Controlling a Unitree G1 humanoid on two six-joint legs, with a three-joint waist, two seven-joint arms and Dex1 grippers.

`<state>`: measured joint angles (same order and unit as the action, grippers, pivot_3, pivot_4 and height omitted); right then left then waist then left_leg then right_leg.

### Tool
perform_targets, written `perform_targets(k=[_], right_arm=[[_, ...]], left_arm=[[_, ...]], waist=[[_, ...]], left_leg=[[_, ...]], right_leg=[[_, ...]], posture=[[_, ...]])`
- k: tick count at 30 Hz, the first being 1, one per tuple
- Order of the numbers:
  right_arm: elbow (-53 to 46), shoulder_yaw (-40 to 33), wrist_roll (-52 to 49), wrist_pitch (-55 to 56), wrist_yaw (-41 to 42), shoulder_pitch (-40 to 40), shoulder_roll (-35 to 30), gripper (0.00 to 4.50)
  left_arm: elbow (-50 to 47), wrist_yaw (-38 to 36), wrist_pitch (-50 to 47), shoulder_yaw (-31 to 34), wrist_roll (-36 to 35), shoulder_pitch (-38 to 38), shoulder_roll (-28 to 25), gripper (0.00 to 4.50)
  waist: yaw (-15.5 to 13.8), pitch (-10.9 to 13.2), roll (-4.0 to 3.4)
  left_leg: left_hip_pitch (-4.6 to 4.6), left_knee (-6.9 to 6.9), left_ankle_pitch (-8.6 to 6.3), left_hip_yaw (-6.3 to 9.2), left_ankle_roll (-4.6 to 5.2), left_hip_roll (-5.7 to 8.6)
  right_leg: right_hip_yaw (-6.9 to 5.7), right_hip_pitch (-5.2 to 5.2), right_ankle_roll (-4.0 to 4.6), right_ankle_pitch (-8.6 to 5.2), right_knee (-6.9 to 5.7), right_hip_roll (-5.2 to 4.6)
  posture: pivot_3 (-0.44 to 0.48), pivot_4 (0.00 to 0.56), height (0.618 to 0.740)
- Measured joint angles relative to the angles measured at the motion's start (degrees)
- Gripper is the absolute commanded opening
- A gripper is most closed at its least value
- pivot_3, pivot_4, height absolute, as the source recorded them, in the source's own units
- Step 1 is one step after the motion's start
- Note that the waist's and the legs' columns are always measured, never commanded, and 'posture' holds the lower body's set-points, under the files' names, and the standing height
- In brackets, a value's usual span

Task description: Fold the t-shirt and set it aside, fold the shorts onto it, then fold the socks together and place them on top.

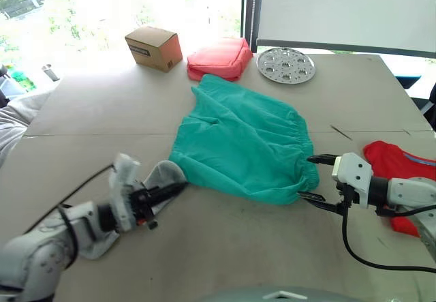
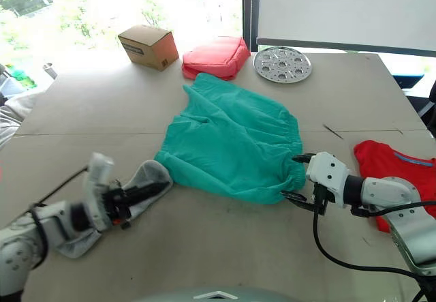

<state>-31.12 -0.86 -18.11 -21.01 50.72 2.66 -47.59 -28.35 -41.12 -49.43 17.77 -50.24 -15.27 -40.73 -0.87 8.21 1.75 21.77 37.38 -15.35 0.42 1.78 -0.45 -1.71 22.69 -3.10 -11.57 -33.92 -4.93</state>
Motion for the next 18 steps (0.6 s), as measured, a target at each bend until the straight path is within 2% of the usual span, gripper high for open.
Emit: perform_targets(k=[3, 6, 10, 14, 16, 18], right_arm=[[-0.7, 0.0, 0.0, -0.1, -0.1, 0.0, 0.2, 4.5], [-1.4, 0.1, 0.0, -0.2, -0.2, 0.0, 0.6, 4.5], [-1.6, 0.2, 0.0, -0.9, -0.2, 0.0, 0.8, 4.5], [-1.6, 0.5, 0.0, -1.0, -0.2, -0.2, 0.9, 4.5], [-1.5, 0.6, 0.0, -1.0, -0.1, -0.2, 0.9, 4.5], [-1.4, 1.0, 0.0, -1.0, 0.0, -0.5, 0.9, 4.5]], left_arm=[[0.0, 1.3, 4.3, -3.6, 7.7, -2.8, -0.3, 0.08], [0.5, 2.7, 8.0, -3.3, 11.2, -3.4, 0.7, 0.08], [5.0, 8.7, 11.7, 3.0, 14.3, -1.5, 4.9, 0.08], [10.5, 14.9, 14.0, 9.4, 17.2, 2.4, 6.0, 0.08], [11.5, 14.4, 15.2, 9.6, 17.6, 3.2, 6.0, 0.08], [11.4, 11.1, 14.8, 9.7, 14.9, 5.2, 5.9, 0.08]], waist=[[0.0, 0.0, 0.03], [-0.2, 0.0, 0.01], [-0.2, 0.0, 0.02], [-0.2, 0.0, 0.06], [-0.3, 0.0, 0.06], [-0.5, 0.0, 0.08]], left_leg=[[0.01, 0.0, 0.0, 0.01, 0.0, 0.0], [0.01, 0.01, 0.0, 0.04, -0.01, -0.03], [0.02, 0.01, -0.01, 0.07, -0.01, -0.04], [0.05, 0.01, 0.0, 0.09, 0.0, -0.01], [0.04, 0.01, 0.0, 0.09, 0.0, 0.0], [0.06, 0.03, 0.0, 0.13, -0.01, 0.0]], right_leg=[[0.0, 0.0, 0.01, 0.0, 0.01, -0.01], [-0.03, 0.01, 0.0, 0.0, 0.0, -0.06], [-0.08, 0.01, 0.0, 0.0, 0.0, -0.06], [-0.12, 0.01, 0.01, 0.0, 0.01, -0.04], [-0.12, 0.01, 0.01, 0.0, 0.0, -0.06], [-0.16, 0.01, 0.01, 0.0, -0.01, -0.06]], posture=[[0.0, 0.15, 0.739], [0.0, 0.15, 0.739], [0.0, 0.15, 0.739], [0.0, 0.15, 0.739], [0.0, 0.15, 0.739], [0.0, 0.15, 0.739]])
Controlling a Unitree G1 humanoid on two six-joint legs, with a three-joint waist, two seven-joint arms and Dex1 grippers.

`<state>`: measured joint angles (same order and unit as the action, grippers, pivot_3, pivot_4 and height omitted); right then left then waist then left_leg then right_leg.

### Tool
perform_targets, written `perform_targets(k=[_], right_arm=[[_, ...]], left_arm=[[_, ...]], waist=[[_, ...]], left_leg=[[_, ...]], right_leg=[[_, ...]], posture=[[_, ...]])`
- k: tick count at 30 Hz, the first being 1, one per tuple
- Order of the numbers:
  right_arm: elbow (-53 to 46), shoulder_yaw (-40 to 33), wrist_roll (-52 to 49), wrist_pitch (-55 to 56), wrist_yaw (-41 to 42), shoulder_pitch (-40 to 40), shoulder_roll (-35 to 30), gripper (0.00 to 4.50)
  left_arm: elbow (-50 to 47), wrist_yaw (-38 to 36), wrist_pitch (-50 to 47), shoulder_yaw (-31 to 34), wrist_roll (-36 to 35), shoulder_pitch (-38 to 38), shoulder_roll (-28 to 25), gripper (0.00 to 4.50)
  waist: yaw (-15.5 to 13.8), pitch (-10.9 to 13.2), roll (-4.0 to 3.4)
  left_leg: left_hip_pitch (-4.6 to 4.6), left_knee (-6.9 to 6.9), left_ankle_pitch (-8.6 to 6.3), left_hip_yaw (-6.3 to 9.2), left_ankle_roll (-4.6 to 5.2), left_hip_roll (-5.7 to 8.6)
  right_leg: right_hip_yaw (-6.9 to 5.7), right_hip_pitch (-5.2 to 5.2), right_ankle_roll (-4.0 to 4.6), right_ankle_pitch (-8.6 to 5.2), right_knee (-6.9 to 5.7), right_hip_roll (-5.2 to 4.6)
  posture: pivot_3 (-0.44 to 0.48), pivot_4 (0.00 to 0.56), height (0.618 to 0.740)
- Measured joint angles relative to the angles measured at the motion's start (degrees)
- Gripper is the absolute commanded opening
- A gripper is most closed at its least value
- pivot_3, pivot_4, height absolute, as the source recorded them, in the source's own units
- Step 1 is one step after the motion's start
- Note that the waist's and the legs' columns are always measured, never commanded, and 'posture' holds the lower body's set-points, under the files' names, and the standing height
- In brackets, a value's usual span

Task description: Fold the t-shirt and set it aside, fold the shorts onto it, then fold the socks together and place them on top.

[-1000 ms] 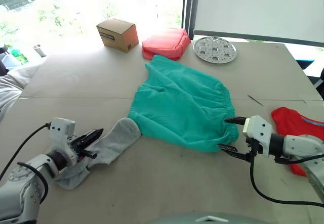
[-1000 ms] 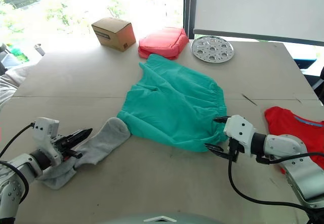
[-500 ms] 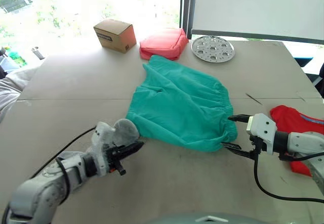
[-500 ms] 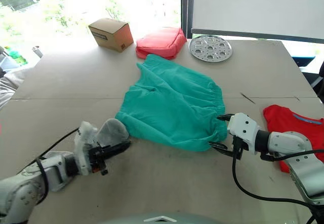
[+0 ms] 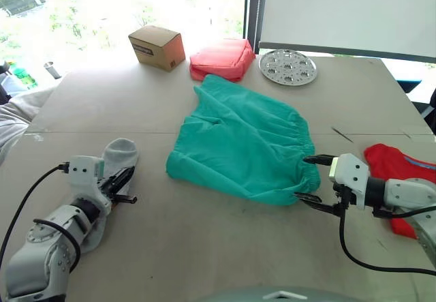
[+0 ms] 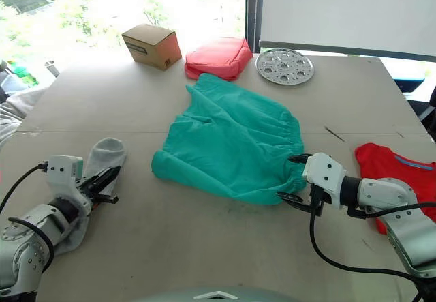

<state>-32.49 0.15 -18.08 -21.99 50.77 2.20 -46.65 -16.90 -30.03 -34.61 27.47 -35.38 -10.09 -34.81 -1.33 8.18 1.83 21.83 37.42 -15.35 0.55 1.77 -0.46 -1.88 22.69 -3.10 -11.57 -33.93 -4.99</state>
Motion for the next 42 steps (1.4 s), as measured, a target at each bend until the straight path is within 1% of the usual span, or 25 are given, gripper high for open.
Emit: perform_targets(k=[1, 3, 4, 5, 8, 9, 10, 12, 13, 15, 16, 18, 20, 26, 29, 30, 31, 32, 34, 35, 36, 37, 38, 41, 42], right_arm=[[0.0, 0.1, 0.0, 0.0, 0.1, -0.1, 0.0, 4.5], [0.1, 0.1, 0.0, 0.0, 0.3, -0.4, 0.0, 4.5], [0.3, 0.1, 0.0, 0.0, 0.7, -0.5, -0.2, 4.5], [0.7, 0.1, 0.0, 0.1, 1.1, -0.6, -0.4, 4.5], [1.5, 0.1, 0.0, 0.2, 2.0, -0.6, -0.8, 4.5], [1.8, 0.2, 0.2, 0.5, 3.0, -0.7, -1.8, 4.5], [2.0, 0.4, 0.4, 0.8, 3.6, -0.9, -2.3, 4.5], [2.2, 0.7, 0.7, 1.4, 4.7, -1.1, -3.0, 4.5], [2.3, 1.1, 0.9, 2.1, 5.5, -1.2, -3.5, 4.5], [3.4, 1.7, 1.1, 2.4, 6.6, -2.0, -3.8, 4.5], [4.4, 2.1, 1.4, 2.6, 7.2, -3.4, -3.8, 4.5], [4.9, 2.2, 1.7, 2.7, 7.6, -3.8, -3.9, 4.5], [6.3, 2.9, 2.0, 2.6, 8.2, -4.5, -4.0, 4.5], [10.6, 6.2, 5.3, 3.2, 9.6, -5.9, -5.3, 4.5], [14.1, 8.4, 8.3, 4.2, 9.4, -8.0, -5.1, 3.69], [15.7, 9.3, 9.7, 5.0, 9.0, -9.2, -4.5, 3.2], [16.4, 9.7, 10.3, 5.3, 8.8, -9.6, -4.1, 2.72], [16.8, 9.9, 10.6, 5.4, 8.7, -9.9, -3.9, 2.25], [17.6, 10.6, 11.3, 5.9, 8.4, -10.5, -2.8, 1.59], [17.6, 10.6, 11.3, 6.0, 8.3, -10.7, -2.4, 1.11], [17.5, 10.6, 11.3, 6.0, 8.2, -10.7, -2.3, 0.76], [17.3, 10.5, 11.1, 6.0, 8.3, -10.6, -2.3, 0.24], [16.9, 10.5, 11.0, 5.9, 8.4, -10.3, -2.4, 0.0], [12.4, 7.8, 8.0, 3.9, 10.1, -6.3, -4.7, 0.0], [10.1, 5.9, 6.3, 2.8, 11.1, -4.1, -6.4, 0.0]], left_arm=[[-0.3, -1.9, -0.8, -0.1, -2.1, 0.9, -0.4, 0.08], [-1.6, -7.1, -2.3, -1.0, -5.8, 2.6, -3.0, 0.68], [-1.6, -11.4, -3.1, -2.2, -7.3, 4.2, -6.0, 1.0], [-1.6, -13.7, -3.5, -2.8, -7.8, 5.3, -7.5, 1.46], [-0.4, -18.8, -5.3, -4.9, -9.1, 7.0, -11.1, 2.41], [1.5, -22.6, -5.8, -7.1, -8.9, 8.9, -13.9, 2.9], [2.8, -24.6, -5.8, -8.0, -8.5, 10.2, -15.6, 3.28], [6.6, -29.6, -3.8, -10.6, -6.1, 13.9, -19.4, 3.28], [9.7, -33.3, -1.1, -12.9, -3.4, 16.6, -21.9, 3.28], [15.3, -38.9, 4.1, -18.1, 1.6, 22.7, -23.6, 3.28], [19.7, -42.7, 8.5, -22.0, 5.4, 27.4, -23.6, 3.28], [22.9, -45.7, 12.0, -25.5, 8.3, 30.4, -23.2, 3.28], [28.4, -49.3, 16.8, -29.8, 12.5, 35.3, -21.3, 3.28], [41.3, -56.2, 25.2, -37.7, 20.8, 44.0, -17.4, 3.28], [46.8, -58.4, 28.4, -39.6, 24.2, 46.0, -16.2, 3.31], [48.3, -59.4, 29.6, -39.8, 25.0, 46.1, -15.9, 3.31], [49.0, -59.9, 30.3, -39.9, 25.3, 46.1, -15.6, 2.78], [49.4, -60.1, 30.6, -39.9, 25.4, 46.1, -15.5, 2.55], [49.6, -61.3, 31.2, -39.8, 25.6, 46.0, -15.2, 1.79], [49.4, -61.6, 31.0, -39.5, 25.2, 45.8, -15.2, 1.31], [48.6, -61.7, 30.4, -39.1, 24.3, 45.5, -15.3, 0.99], [46.6, -61.9, 29.0, -38.6, 22.8, 44.5, -15.8, 0.47], [44.8, -62.1, 27.9, -38.1, 21.6, 43.5, -16.4, 0.05], [33.8, -62.2, 21.8, -34.5, 15.2, 35.9, -21.3, 0.01], [28.5, -62.1, 18.6, -32.2, 12.5, 31.9, -23.8, 0.01]], waist=[[0.0, 0.0, 0.0], [0.0, 0.0, 0.0], [0.1, 0.0, -0.03], [0.2, 0.0, -0.07], [0.5, 0.0, -0.07], [0.4, 0.0, -0.08], [0.4, 0.1, -0.11], [0.4, 0.1, -0.14], [0.4, 0.1, -0.13], [0.2, 0.1, -0.13], [0.2, 0.1, -0.1], [0.3, 0.0, 0.0], [0.3, 0.0, 0.05], [0.4, 0.0, 0.11], [0.5, 0.0, 0.11], [0.6, 0.0, 0.13], [0.6, 0.0, 0.12], [0.5, 0.0, 0.11], [0.4, 0.0, 0.12], [0.4, 0.0, 0.12], [0.4, 0.0, 0.12], [0.4, 0.0, 0.12], [0.5, 0.0, 0.12], [0.6, 0.0, 0.02], [0.7, 0.1, -0.01]], left_leg=[[0.01, 0.0, 0.0, 0.0, 0.0, 0.0], [0.0, 0.0, 0.0, -0.01, 0.0, 0.0], [0.01, 0.0, 0.0, -0.02, 0.0, 0.0], [-0.01, -0.01, 0.0, -0.05, 0.0, 0.0], [-0.01, -0.01, 0.0, -0.09, 0.01, 0.01], [-0.02, -0.01, 0.0, -0.09, 0.01, 0.02], [-0.01, -0.01, 0.01, -0.07, 0.01, 0.04], [-0.02, -0.01, 0.01, -0.09, 0.01, 0.05], [-0.01, -0.01, 0.01, -0.12, 0.01, 0.06], [0.0, 0.0, 0.01, -0.14, 0.02, 0.09], [0.05, 0.02, 0.01, -0.19, 0.02, 0.09], [0.02, 0.0, 0.01, -0.14, 0.03, 0.07], [0.07, 0.0, 0.01, -0.16, 0.03, 0.09], [0.11, 0.06, 0.02, -0.37, 0.05, 0.18], [0.1, 0.07, 0.02, -0.35, 0.05, 0.16], [0.09, 0.07, 0.02, -0.34, 0.06, 0.15], [0.1, 0.07, 0.02, -0.33, 0.06, 0.15], [0.1, 0.07, 0.02, -0.31, 0.06, 0.14], [0.13, 0.07, 0.02, -0.26, 0.05, 0.09], [0.13, 0.08, 0.02, -0.25, 0.05, 0.08], [0.14, 0.1, 0.02, -0.17, 0.05, 0.07], [0.13, 0.1, 0.02, -0.12, 0.06, 0.06], [0.11, 0.1, 0.02, -0.08, 0.06, 0.05], [0.09, 0.06, 0.01, -0.08, 0.06, -0.04], [0.09, 0.06, 0.01, -0.09, 0.07, -0.05]], right_leg=[[0.0, 0.0, 0.0, 0.0, 0.0, 0.0], [0.0, 0.0, 0.0, 0.0, 0.0, 0.0], [0.0, 0.01, 0.0, 0.0, 0.0, 0.03], [0.03, 0.01, 0.0, 0.0, 0.0, 0.03], [0.05, 0.01, 0.0, 0.0, 0.0, 0.05], [0.05, 0.01, -0.01, 0.0, -0.01, 0.07], [0.02, 0.01, -0.01, -0.01, -0.01, 0.09], [0.03, 0.01, -0.02, -0.01, -0.01, 0.1], [0.05, 0.01, -0.02, -0.01, 0.03, 0.11], [0.04, 0.0, -0.02, -0.01, 0.02, 0.1], [0.03, 0.01, -0.01, 0.0, 0.04, 0.12], [0.11, 0.0, -0.01, 0.0, 0.02, 0.11], [0.06, 0.01, -0.01, 0.0, 0.02, 0.13], [0.09, 0.0, -0.01, 0.01, -0.01, 0.18], [0.12, 0.01, -0.02, 0.01, -0.03, 0.19], [0.13, 0.0, -0.02, 0.01, -0.04, 0.19], [0.13, 0.01, -0.02, 0.01, -0.04, 0.19], [0.13, 0.01, -0.02, 0.01, -0.04, 0.19], [0.08, 0.0, -0.01, 0.01, -0.07, 0.2], [0.09, 0.0, -0.01, 0.01, -0.08, 0.2], [0.09, 0.0, -0.01, 0.01, -0.08, 0.19], [0.11, 0.0, -0.02, 0.01, -0.08, 0.18], [0.13, 0.0, -0.02, 0.01, -0.09, 0.17], [0.15, 0.01, -0.01, 0.01, -0.13, 0.15], [0.16, 0.01, -0.01, 0.01, -0.13, 0.14]], posture=[[0.0, 0.15, 0.739], [0.0, 0.15, 0.739], [0.0, 0.15, 0.739], [0.0, 0.15, 0.739], [0.0, 0.15, 0.739], [0.0, 0.15, 0.739], [0.0, 0.15, 0.739], [0.0, 0.15, 0.739], [0.0, 0.15, 0.739], [0.0, 0.15, 0.739], [0.0, 0.15, 0.739], [0.0, 0.15, 0.739], [0.0, 0.15, 0.739], [0.0, 0.15, 0.739], [0.0, 0.15, 0.739], [0.0, 0.15, 0.739], [0.0, 0.15, 0.739], [0.0, 0.15, 0.739], [0.0, 0.15, 0.739], [0.0, 0.15, 0.739], [0.0, 0.15, 0.739], [0.0, 0.15, 0.739], [0.0, 0.15, 0.739], [0.0, 0.15, 0.739], [0.0, 0.15, 0.739]])
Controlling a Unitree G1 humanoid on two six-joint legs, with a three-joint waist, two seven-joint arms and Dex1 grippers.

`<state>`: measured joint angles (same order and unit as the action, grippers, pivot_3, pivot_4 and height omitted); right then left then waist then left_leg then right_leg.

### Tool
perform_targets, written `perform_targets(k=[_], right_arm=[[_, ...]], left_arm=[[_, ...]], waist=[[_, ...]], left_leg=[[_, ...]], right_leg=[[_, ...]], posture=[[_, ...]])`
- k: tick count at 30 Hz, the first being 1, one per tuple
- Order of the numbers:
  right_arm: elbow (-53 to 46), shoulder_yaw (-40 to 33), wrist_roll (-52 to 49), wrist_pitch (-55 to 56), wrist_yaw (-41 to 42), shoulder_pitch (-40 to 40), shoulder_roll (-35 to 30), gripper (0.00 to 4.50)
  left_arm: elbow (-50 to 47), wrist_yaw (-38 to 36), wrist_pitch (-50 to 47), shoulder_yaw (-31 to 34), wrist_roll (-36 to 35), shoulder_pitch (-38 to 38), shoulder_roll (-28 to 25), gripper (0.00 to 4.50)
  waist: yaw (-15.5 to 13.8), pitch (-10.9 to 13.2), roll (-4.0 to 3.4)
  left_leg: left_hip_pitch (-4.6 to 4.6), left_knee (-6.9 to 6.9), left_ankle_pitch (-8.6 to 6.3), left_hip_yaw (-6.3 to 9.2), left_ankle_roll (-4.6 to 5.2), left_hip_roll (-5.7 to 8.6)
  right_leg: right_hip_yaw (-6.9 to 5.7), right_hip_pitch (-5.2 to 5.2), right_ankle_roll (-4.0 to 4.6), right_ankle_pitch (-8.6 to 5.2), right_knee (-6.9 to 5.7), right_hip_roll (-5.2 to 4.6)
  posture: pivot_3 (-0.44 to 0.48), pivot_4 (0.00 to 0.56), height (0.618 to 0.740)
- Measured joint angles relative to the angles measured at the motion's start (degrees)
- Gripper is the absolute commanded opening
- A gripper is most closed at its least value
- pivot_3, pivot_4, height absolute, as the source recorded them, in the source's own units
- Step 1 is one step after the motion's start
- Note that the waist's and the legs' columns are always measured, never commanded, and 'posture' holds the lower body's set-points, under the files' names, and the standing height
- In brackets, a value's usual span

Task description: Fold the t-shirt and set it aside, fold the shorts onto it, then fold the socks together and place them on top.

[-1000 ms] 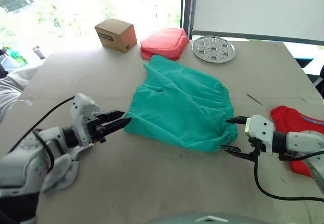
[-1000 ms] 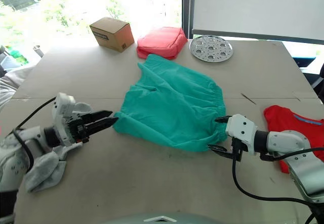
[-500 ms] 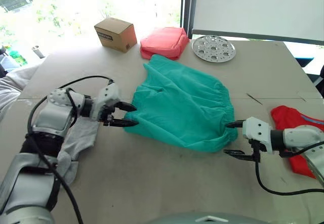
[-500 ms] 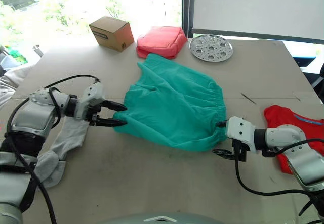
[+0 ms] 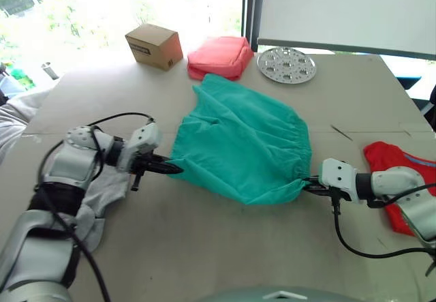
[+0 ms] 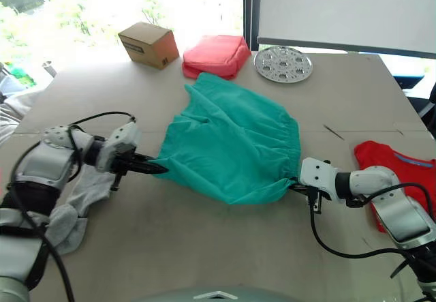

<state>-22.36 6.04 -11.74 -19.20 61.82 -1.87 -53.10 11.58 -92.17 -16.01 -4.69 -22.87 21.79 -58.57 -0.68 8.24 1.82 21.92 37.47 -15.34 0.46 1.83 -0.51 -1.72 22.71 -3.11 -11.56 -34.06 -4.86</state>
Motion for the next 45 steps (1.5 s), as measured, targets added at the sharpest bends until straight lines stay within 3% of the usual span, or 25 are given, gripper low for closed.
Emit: perform_targets(k=[3, 5, 7, 10, 11, 14, 17, 19, 20, 25, 29, 32, 34, 39, 41, 45], right_arm=[[-4.7, -4.6, -4.3, -3.0, 1.8, 3.9, -2.6, 0.0], [-11.1, -11.3, -10.2, -7.6, 4.5, 10.0, -5.9, 0.0], [-13.4, -15.0, -13.6, -10.5, 5.9, 12.2, -7.4, 0.0], [-14.9, -17.9, -17.0, -14.3, 3.5, 7.5, -6.7, 0.0], [-14.6, -17.9, -16.9, -14.7, 1.9, 5.3, -6.0, 0.0], [-3.4, -10.5, -9.4, -17.4, -10.0, -15.6, 0.2, 0.0], [11.8, -3.5, -0.3, -18.2, -20.9, -35.9, 7.7, 0.0], [18.7, -1.2, 4.1, -15.3, -25.8, -45.6, 10.4, 0.0], [25.9, 0.5, 7.7, -8.7, -29.5, -53.5, 12.4, 0.0], [32.9, -0.1, 11.9, 7.1, -33.4, -60.9, 11.8, 0.0], [26.4, -3.3, 8.5, 10.6, -29.0, -53.4, 9.2, 0.0], [17.3, -5.8, 3.6, 7.7, -23.6, -39.9, 7.2, 0.0], [9.8, -8.0, 0.5, 6.1, -19.5, -25.7, 4.6, 0.0], [-0.7, -10.2, -3.7, 1.3, -13.3, 0.9, 2.5, 0.0], [-4.1, -10.5, -4.1, 1.2, -11.2, 7.6, 1.7, 0.0], [-9.7, -11.5, -5.6, -0.1, -11.1, 11.3, 1.8, 0.0]], left_arm=[[-10.9, 0.1, -7.4, 6.1, -6.1, -7.9, -3.5, 0.01], [-21.1, 0.1, -15.3, 14.4, -12.4, -20.8, -8.0, 0.01], [-24.6, 0.0, -19.4, 19.2, -15.6, -25.7, -9.5, 0.01], [-26.4, 3.4, -23.7, 23.7, -18.8, -24.0, -8.7, 0.01], [-26.2, 4.9, -23.7, 24.0, -18.9, -22.0, -7.9, 0.01], [-14.2, 19.7, -18.0, 17.1, -10.4, 1.6, 2.7, 0.01], [5.2, 33.4, -6.4, 11.2, 2.1, 21.9, 10.2, 0.01], [13.4, 40.4, 0.8, 10.3, 6.7, 31.7, 12.4, 0.01], [20.8, 45.5, 8.1, 10.4, 9.5, 39.8, 13.6, 0.01], [24.0, 48.1, 18.9, 13.9, 9.1, 46.6, 13.0, 0.01], [11.2, 42.3, 14.9, 18.2, 2.7, 33.6, 9.1, 0.01], [-6.4, 38.5, 2.7, 23.8, -6.2, 13.5, 6.8, 0.01], [-21.3, 36.3, -4.1, 29.0, -11.3, -6.7, 6.6, 0.01], [-41.7, 31.2, -11.3, 30.6, -15.3, -41.0, 9.6, 0.01], [-45.1, 29.7, -11.4, 30.7, -15.6, -47.0, 10.5, 0.01], [-45.9, 28.6, -11.0, 31.5, -15.5, -50.0, 10.6, 0.01]], waist=[[-0.2, 0.0, -0.06], [-0.1, 0.1, -0.23], [-0.2, 0.1, -0.21], [-0.5, 0.1, -0.2], [-0.6, 0.1, -0.22], [-1.0, 0.2, 0.01], [-0.7, 0.2, 0.39], [-0.5, 0.2, 0.43], [-0.2, 0.2, 0.42], [0.7, 0.2, 0.39], [1.5, 0.2, 0.33], [1.5, 0.2, 0.34], [1.5, 0.1, 0.29], [0.5, 0.3, 0.08], [-0.2, 0.3, -0.05], [-0.2, 0.2, -0.16]], left_leg=[[-0.11, 0.0, 0.0, 0.01, -0.01, -0.04], [-0.15, -0.06, -0.01, -0.03, -0.02, -0.08], [-0.15, -0.06, -0.01, 0.03, -0.03, -0.1], [-0.19, 0.02, -0.02, 0.05, -0.1, -0.1], [-0.15, 0.03, -0.08, 0.03, -0.2, -0.09], [0.01, 0.14, 0.36, 0.02, -0.02, 0.23], [0.14, 0.12, 0.54, -0.09, -0.24, 0.56], [0.85, -0.1, 0.68, 0.05, -0.46, 0.57], [1.01, -0.11, 0.7, 0.02, -0.49, 0.55], [1.04, -0.38, 0.7, -0.21, -0.49, 0.53], [0.63, -0.19, 0.67, -0.31, -0.43, 0.29], [0.15, -0.16, 0.47, -0.22, -0.1, 0.05], [-0.04, -0.21, 0.39, -0.27, -0.01, -0.01], [-0.05, -0.15, 0.25, -0.31, 0.13, 0.01], [-0.16, -0.1, 0.19, -0.33, -0.02, -0.01], [-0.16, -0.04, 0.12, -0.36, -0.17, -0.03]], right_leg=[[-0.03, -0.04, -0.02, -0.01, 0.05, -0.03], [-0.02, -0.04, -0.15, -0.1, 0.06, -0.07], [-0.11, -0.04, -0.14, -0.09, 0.07, -0.08], [-0.17, -0.1, -0.25, -0.16, 0.09, -0.09], [-0.17, -0.06, -0.25, -0.17, 0.11, -0.09], [-0.12, -0.08, -0.24, -0.14, 0.21, 0.0], [0.14, 0.01, 0.03, 0.64, 0.11, 0.12], [0.07, 0.69, 0.03, 0.82, 0.02, 0.19], [0.06, 0.9, 0.03, 0.83, -0.08, 0.2], [-0.22, 0.89, -0.04, 0.84, 0.21, 0.06], [-0.18, 0.52, -0.12, 0.85, 0.19, 0.09], [0.02, 0.17, -0.1, 0.85, 0.21, 0.07], [0.14, 0.0, -0.07, 0.85, 0.14, -0.03], [0.18, 0.0, 0.18, 0.66, 0.3, -0.19], [0.19, -0.02, -0.09, 0.48, 0.33, -0.24], [0.01, 0.0, -0.15, 0.44, 0.32, -0.18]], posture=[[0.0, 0.15, 0.739], [0.0, 0.15, 0.739], [0.0, 0.15, 0.739], [0.0, 0.15, 0.739], [0.0, 0.15, 0.739], [0.0, 0.15, 0.739], [0.0, 0.15, 0.739], [0.0, 0.15, 0.739], [0.0, 0.15, 0.739], [0.0, 0.15, 0.739], [0.0, 0.15, 0.739], [0.0, 0.15, 0.739], [0.0, 0.15, 0.739], [0.0, 0.15, 0.739], [0.0, 0.15, 0.739], [0.0, 0.15, 0.739]])
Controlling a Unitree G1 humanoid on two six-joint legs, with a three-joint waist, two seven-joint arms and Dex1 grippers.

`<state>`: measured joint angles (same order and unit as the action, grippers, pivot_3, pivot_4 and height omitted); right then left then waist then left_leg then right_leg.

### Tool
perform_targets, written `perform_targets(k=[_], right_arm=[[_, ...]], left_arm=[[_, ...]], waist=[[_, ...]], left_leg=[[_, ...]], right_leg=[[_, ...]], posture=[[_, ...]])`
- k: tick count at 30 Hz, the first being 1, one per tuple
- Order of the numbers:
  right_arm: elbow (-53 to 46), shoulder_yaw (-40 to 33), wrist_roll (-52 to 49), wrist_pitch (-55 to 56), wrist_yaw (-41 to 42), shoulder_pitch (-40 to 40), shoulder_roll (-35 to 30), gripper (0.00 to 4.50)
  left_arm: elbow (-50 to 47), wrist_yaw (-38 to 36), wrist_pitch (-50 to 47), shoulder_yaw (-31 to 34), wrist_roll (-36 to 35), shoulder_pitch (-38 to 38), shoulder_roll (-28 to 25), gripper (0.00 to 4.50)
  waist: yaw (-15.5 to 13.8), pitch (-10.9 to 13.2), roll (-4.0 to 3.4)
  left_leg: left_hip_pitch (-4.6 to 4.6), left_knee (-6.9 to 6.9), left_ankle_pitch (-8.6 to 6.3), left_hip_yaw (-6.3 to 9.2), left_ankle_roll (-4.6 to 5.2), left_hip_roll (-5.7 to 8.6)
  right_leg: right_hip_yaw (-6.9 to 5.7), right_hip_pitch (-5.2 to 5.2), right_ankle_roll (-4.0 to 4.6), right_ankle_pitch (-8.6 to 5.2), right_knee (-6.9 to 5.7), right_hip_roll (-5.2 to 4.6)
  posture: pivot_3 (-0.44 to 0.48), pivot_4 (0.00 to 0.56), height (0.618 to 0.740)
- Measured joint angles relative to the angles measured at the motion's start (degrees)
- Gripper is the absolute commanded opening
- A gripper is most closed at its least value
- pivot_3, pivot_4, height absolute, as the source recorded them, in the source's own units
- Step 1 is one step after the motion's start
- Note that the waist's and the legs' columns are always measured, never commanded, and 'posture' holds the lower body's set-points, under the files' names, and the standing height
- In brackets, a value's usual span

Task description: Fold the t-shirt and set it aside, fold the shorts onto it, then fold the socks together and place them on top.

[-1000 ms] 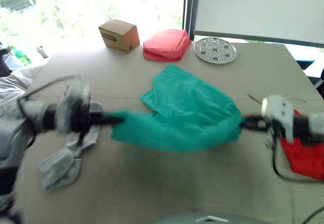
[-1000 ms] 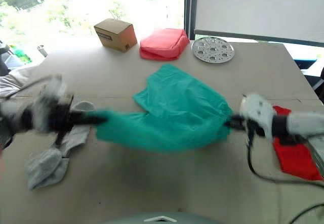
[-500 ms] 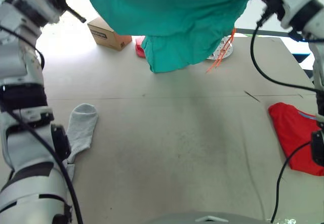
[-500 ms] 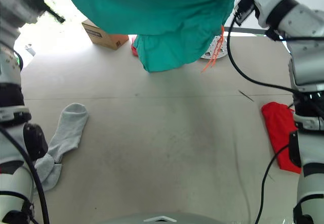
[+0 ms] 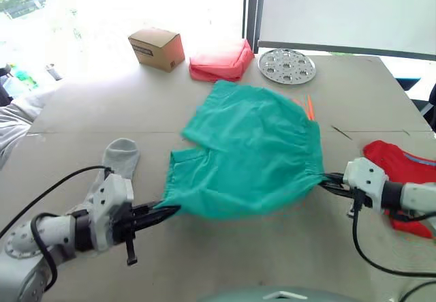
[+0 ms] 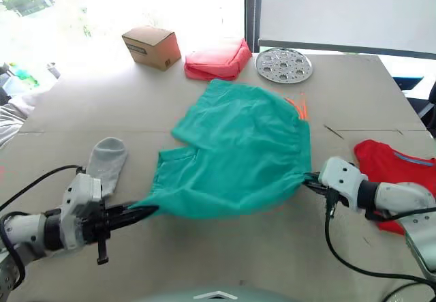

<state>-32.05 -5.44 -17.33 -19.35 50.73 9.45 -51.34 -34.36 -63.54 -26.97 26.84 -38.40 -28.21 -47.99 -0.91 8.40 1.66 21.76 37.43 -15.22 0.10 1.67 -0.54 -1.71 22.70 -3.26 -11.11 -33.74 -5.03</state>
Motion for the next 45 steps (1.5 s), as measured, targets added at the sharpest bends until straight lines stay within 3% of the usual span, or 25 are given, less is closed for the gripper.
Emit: perform_targets(k=[8, 15, 19, 21, 23, 25, 27, 29, 31, 32, 35, 41, 45], right_arm=[[-2.4, -0.8, -1.4, -1.6, 1.4, 3.1, -0.3, 0.0], [-3.5, -3.9, -5.0, -2.2, 7.0, 8.6, -2.7, 0.0], [-8.7, -13.4, -19.1, -9.1, 14.9, 14.4, -6.4, 0.0], [-10.4, -23.0, -35.5, -15.7, 16.8, 13.0, -9.0, 0.0], [-8.0, -29.9, -50.2, -20.3, 15.1, 9.1, -11.9, 0.0], [-2.7, -36.2, -65.8, -23.2, 10.5, 2.1, -15.5, 0.0], [0.4, -38.4, -75.0, -24.3, 6.2, -3.2, -17.4, 0.0], [2.8, -34.3, -80.3, -24.1, 0.2, -11.4, -18.5, 0.0], [8.2, -22.9, -79.5, -22.6, -10.9, -28.3, -17.6, 0.0], [9.6, -20.3, -77.5, -22.5, -13.6, -31.8, -17.2, 0.0], [18.7, -1.8, -55.4, -24.4, -26.6, -49.1, -10.9, 0.0], [29.4, 17.1, -24.6, -23.7, -33.2, -56.1, -0.7, 0.0], [34.0, 21.1, -11.6, -17.8, -33.5, -57.2, 4.5, 0.0]], left_arm=[[0.1, -2.5, -0.8, 0.2, -0.4, -1.0, -2.0, 0.01], [-0.6, -8.2, -3.2, 3.1, -2.4, -6.3, -5.6, 0.01], [-0.1, -19.8, -10.5, 13.1, -7.4, -15.5, -10.8, 0.01], [4.1, -26.1, -19.8, 22.6, -15.7, -16.5, -15.2, 0.01], [12.4, -27.3, -28.8, 28.1, -23.5, -10.6, -20.2, 0.01], [25.1, -26.3, -36.5, 32.4, -30.3, 0.9, -27.1, 0.01], [32.8, -23.7, -39.9, 32.7, -35.1, 11.3, -30.8, 0.01], [38.6, -18.9, -40.2, 27.1, -38.5, 23.0, -31.9, 0.01], [43.7, -8.2, -35.8, 14.2, -38.2, 45.9, -28.1, 0.01], [44.3, -5.8, -34.3, 11.2, -36.8, 50.5, -26.8, 0.01], [48.6, 4.6, -20.3, -6.8, -19.0, 69.9, -14.5, 0.01], [64.6, 14.7, 4.9, -26.3, 10.9, 81.8, 2.4, 0.01], [75.0, 22.2, 19.0, -29.4, 21.7, 85.4, 10.4, 0.01]], waist=[[0.0, -0.2, 0.26], [0.0, -0.2, 0.25], [0.0, -0.1, 0.21], [0.0, -0.1, 0.15], [-0.3, 0.0, 0.11], [-0.5, 0.1, 0.11], [-0.4, 0.1, 0.07], [0.0, 0.2, -0.09], [0.1, 0.3, -0.26], [0.1, 0.3, -0.16], [-0.1, -0.2, 0.39], [0.1, -0.2, 0.56], [0.2, -0.2, 0.55]], left_leg=[[0.13, -0.11, 0.02, 0.04, 0.32, 0.02], [0.07, -0.04, 0.01, -0.01, 0.31, -0.02], [0.07, -0.1, -0.01, 0.06, 0.32, -0.13], [0.04, -0.07, -0.01, 0.11, 0.31, -0.16], [0.04, 0.02, -0.06, 0.18, 0.2, -0.16], [0.09, 0.01, -0.15, 0.27, 0.06, -0.16], [0.06, -0.04, -0.18, 0.21, 0.05, -0.08], [0.13, -0.14, -0.2, 0.1, 0.11, -0.03], [0.05, -0.18, -0.06, 0.04, 0.29, 0.05], [0.18, -0.2, -0.02, 0.05, 0.27, 0.07], [0.13, -0.16, 0.17, -0.13, 0.04, 0.39], [1.17, 0.04, 0.3, -0.23, -0.01, 0.45], [1.12, 0.09, 0.3, -0.34, 0.04, 0.42]], right_leg=[[-0.07, 0.09, 0.38, -0.07, -0.05, 0.13], [-0.07, 0.09, 0.09, -0.24, -0.06, 0.09], [-0.18, 0.1, 0.1, -0.27, -0.03, 0.13], [-0.21, 0.08, 0.03, -0.31, -0.09, 0.13], [-0.27, 0.07, 0.02, -0.31, -0.15, 0.11], [-0.38, 0.08, 0.0, -0.33, -0.03, 0.11], [-0.38, 0.07, -0.06, -0.36, -0.02, 0.0], [-0.31, 0.17, -0.1, -0.38, 0.01, -0.06], [-0.25, 0.16, -0.07, -0.35, -0.05, -0.03], [-0.26, 0.26, 0.15, -0.2, -0.03, 0.01], [-0.22, 0.02, 0.54, 0.06, -0.1, 0.09], [-0.09, 0.85, 0.14, 0.4, -0.25, 0.15], [-0.08, 0.83, -0.01, 0.46, -0.09, 0.16]], posture=[[0.0, 0.15, 0.739], [0.0, 0.15, 0.739], [0.0, 0.15, 0.739], [0.0, 0.15, 0.739], [0.0, 0.15, 0.739], [0.0, 0.15, 0.739], [0.0, 0.15, 0.739], [0.0, 0.15, 0.739], [0.0, 0.15, 0.739], [0.0, 0.15, 0.739], [0.0, 0.15, 0.739], [0.0, 0.15, 0.739], [0.0, 0.15, 0.739]])
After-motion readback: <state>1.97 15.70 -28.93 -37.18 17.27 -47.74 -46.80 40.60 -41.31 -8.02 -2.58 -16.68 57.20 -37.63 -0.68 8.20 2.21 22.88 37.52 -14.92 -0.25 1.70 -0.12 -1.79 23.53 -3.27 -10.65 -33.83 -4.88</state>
